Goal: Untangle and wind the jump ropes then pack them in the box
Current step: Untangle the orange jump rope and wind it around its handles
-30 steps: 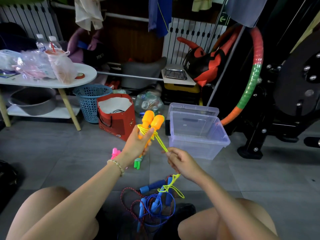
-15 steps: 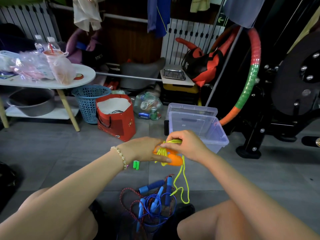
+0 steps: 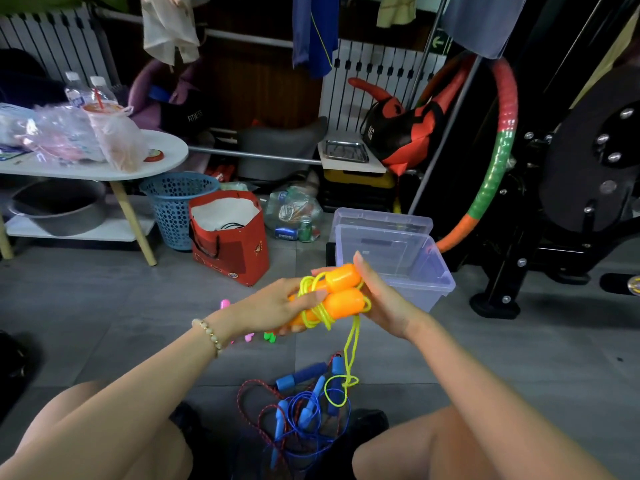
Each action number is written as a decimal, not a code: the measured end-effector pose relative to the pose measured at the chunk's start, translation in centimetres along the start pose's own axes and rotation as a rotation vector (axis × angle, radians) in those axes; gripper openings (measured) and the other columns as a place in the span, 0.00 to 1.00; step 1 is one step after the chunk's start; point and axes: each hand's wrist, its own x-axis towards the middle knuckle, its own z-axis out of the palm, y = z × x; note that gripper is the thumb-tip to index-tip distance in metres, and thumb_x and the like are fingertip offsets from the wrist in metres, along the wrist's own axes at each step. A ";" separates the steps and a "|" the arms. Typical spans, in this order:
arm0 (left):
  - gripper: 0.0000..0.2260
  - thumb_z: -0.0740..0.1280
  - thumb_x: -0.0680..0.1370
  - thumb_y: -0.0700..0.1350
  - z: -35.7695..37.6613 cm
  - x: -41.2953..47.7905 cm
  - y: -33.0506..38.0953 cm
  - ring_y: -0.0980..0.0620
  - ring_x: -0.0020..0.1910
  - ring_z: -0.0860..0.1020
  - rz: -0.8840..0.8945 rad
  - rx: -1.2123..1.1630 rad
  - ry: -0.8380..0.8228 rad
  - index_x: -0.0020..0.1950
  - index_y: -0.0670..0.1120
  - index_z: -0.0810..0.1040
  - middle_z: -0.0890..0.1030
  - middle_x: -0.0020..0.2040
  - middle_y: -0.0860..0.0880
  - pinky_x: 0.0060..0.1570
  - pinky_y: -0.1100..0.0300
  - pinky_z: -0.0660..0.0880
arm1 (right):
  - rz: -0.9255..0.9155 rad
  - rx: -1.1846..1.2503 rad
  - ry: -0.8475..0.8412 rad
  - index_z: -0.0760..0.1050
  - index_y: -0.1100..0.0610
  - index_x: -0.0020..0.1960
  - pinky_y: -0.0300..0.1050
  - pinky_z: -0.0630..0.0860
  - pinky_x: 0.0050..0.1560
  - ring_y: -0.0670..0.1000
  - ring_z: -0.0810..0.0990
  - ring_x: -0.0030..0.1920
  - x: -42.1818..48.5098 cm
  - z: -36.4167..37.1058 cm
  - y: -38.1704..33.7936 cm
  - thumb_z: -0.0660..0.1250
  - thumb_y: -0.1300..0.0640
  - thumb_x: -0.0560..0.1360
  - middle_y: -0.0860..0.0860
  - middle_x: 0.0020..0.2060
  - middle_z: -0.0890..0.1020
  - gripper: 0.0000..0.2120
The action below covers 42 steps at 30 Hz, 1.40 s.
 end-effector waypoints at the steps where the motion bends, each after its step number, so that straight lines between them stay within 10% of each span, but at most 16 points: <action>1: 0.26 0.59 0.77 0.63 0.3 0.1 -0.2 0.52 0.22 0.68 -0.026 -0.076 0.032 0.48 0.38 0.73 0.73 0.27 0.49 0.22 0.64 0.67 | -0.007 0.052 -0.001 0.76 0.50 0.62 0.36 0.72 0.42 0.47 0.77 0.44 0.3 0.3 0.4 0.54 0.22 0.64 0.53 0.51 0.80 0.40; 4: 0.21 0.56 0.78 0.62 1.4 0.5 -0.6 0.53 0.21 0.66 -0.155 -0.214 0.198 0.46 0.44 0.71 0.72 0.27 0.48 0.20 0.66 0.64 | -0.022 0.136 0.042 0.72 0.55 0.55 0.38 0.61 0.32 0.46 0.60 0.32 0.8 1.1 1.7 0.55 0.20 0.61 0.52 0.34 0.67 0.42; 11: 0.12 0.56 0.80 0.58 3.8 1.1 -1.6 0.53 0.21 0.68 -0.183 -0.320 0.303 0.51 0.50 0.67 0.73 0.28 0.48 0.24 0.63 0.67 | -0.052 -0.023 0.388 0.69 0.50 0.36 0.32 0.57 0.25 0.42 0.59 0.24 1.2 2.8 3.3 0.55 0.45 0.79 0.46 0.26 0.60 0.16; 17: 0.14 0.57 0.80 0.55 2.9 1.0 -0.8 0.52 0.30 0.82 -0.185 -0.287 0.219 0.63 0.52 0.64 0.82 0.41 0.46 0.27 0.63 0.76 | -0.102 -0.070 0.426 0.69 0.54 0.39 0.36 0.57 0.27 0.42 0.58 0.24 1.2 2.3 3.9 0.56 0.47 0.79 0.46 0.25 0.60 0.15; 24: 0.12 0.59 0.80 0.52 3.9 1.7 -1.0 0.54 0.23 0.70 -0.064 -0.356 0.386 0.61 0.48 0.66 0.76 0.33 0.48 0.23 0.63 0.68 | -0.188 -0.004 0.418 0.70 0.59 0.47 0.38 0.60 0.25 0.46 0.62 0.25 1.8 2.4 3.9 0.57 0.40 0.74 0.59 0.33 0.65 0.21; 32: 0.12 0.60 0.80 0.52 0.9 1.7 -2.4 0.58 0.24 0.73 -0.129 -0.420 0.770 0.55 0.44 0.65 0.79 0.40 0.44 0.22 0.65 0.69 | -0.096 -0.588 0.247 0.75 0.50 0.51 0.42 0.71 0.37 0.41 0.74 0.32 -1.1 1.7 7.6 0.61 0.52 0.80 0.46 0.33 0.79 0.05; 42: 0.10 0.61 0.80 0.50 0.4 0.7 -1.6 0.63 0.29 0.75 -0.037 0.140 0.136 0.57 0.45 0.66 0.77 0.38 0.50 0.29 0.66 0.72 | -0.314 -0.647 0.347 0.81 0.49 0.41 0.40 0.72 0.40 0.44 0.78 0.37 -0.2 -0.4 -0.5 0.68 0.51 0.75 0.47 0.36 0.83 0.05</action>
